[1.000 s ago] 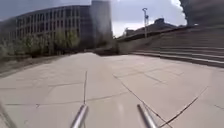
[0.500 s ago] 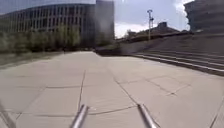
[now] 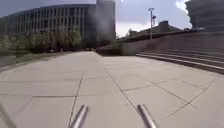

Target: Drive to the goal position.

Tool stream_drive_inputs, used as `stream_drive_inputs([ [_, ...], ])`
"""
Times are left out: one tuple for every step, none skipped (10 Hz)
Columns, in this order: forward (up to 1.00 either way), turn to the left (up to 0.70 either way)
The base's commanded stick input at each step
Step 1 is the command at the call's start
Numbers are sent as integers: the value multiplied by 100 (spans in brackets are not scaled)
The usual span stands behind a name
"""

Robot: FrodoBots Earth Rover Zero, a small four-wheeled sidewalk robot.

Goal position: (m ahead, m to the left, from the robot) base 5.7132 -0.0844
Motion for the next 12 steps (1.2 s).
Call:
stream_drive_inputs([
  [70,0],
  [70,0],
  [70,0],
  [70,0],
  [70,0],
  [70,0],
  [70,0],
  [70,0],
  [70,0],
  [70,0],
  [70,0],
  [70,0],
])
